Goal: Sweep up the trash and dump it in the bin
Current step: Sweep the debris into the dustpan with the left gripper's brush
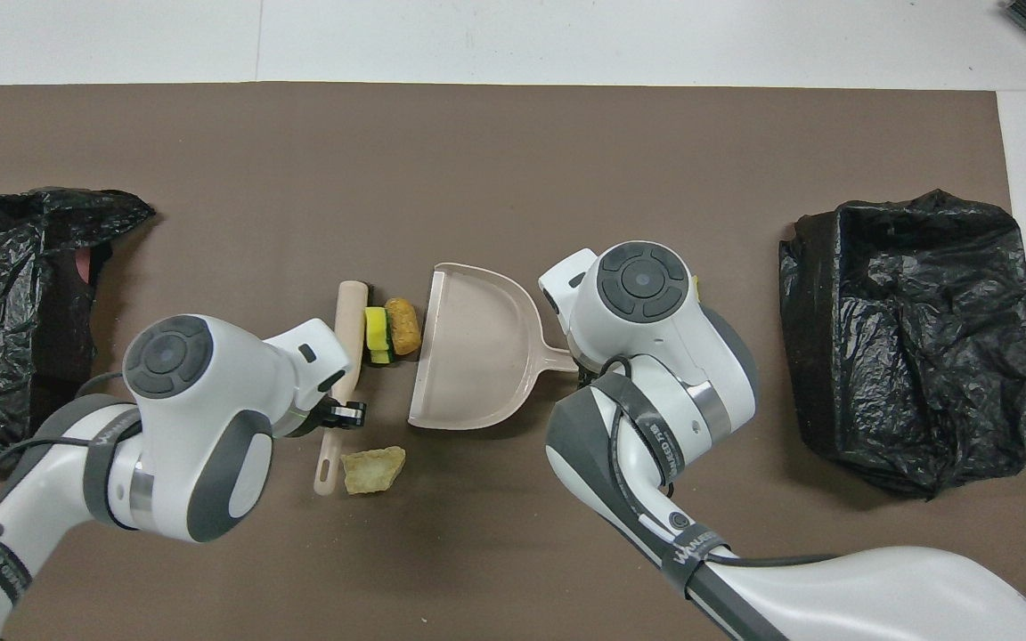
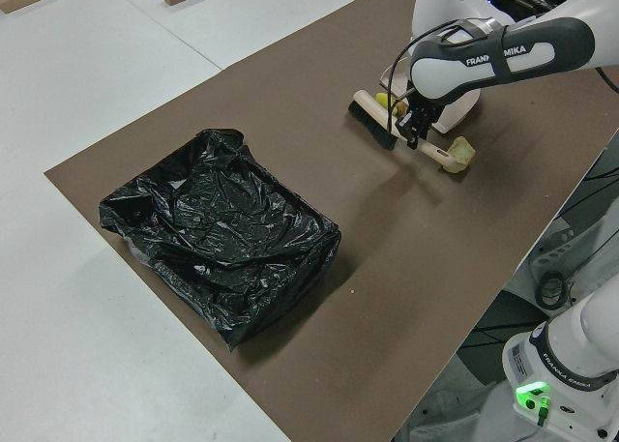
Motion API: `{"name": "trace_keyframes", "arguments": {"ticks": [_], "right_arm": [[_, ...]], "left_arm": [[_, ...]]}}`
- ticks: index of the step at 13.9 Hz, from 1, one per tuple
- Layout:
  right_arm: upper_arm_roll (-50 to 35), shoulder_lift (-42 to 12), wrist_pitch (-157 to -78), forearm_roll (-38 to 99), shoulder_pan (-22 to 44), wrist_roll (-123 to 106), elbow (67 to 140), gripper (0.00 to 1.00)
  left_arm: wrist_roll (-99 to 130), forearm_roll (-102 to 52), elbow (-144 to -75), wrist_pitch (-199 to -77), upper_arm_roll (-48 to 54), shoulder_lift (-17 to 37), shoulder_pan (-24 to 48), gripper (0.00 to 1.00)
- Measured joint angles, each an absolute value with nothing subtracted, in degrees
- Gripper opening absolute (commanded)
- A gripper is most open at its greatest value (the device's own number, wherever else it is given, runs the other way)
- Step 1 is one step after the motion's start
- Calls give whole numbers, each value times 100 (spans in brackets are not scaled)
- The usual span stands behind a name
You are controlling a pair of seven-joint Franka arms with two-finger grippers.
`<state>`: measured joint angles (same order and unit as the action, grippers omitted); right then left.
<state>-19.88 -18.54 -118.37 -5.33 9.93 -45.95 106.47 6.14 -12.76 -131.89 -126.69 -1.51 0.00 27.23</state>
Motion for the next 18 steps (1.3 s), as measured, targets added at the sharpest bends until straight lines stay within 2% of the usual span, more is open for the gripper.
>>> {"name": "trace_keyframes", "arguments": {"ticks": [3,6,9,14,18], "right_arm": [[-1988,-1854,-11837,-533,992,-4595,10648,0],[-1988,-1855,-11837,-533,992,-4595,10648,0],[-1988,-1855,-11837,-557,985,-4662,10647,0],[-1981,-1798,-11730,-631,712,-5579,10631,0],[-1993,-1293,-11090,-637,653,-6316,10690,0]], "left_arm": [[1141,-1429,-13110,-12696,-141,-11,3516,0],[2133,-1447,-12836,-12666,-135,-15,3928,0],[3201,-1446,-12620,-12297,-160,-64,3985,0],[5379,-1300,-12458,-10877,-222,-227,3982,0],[7275,-1247,-12569,-10440,-214,-375,3985,0]]}}
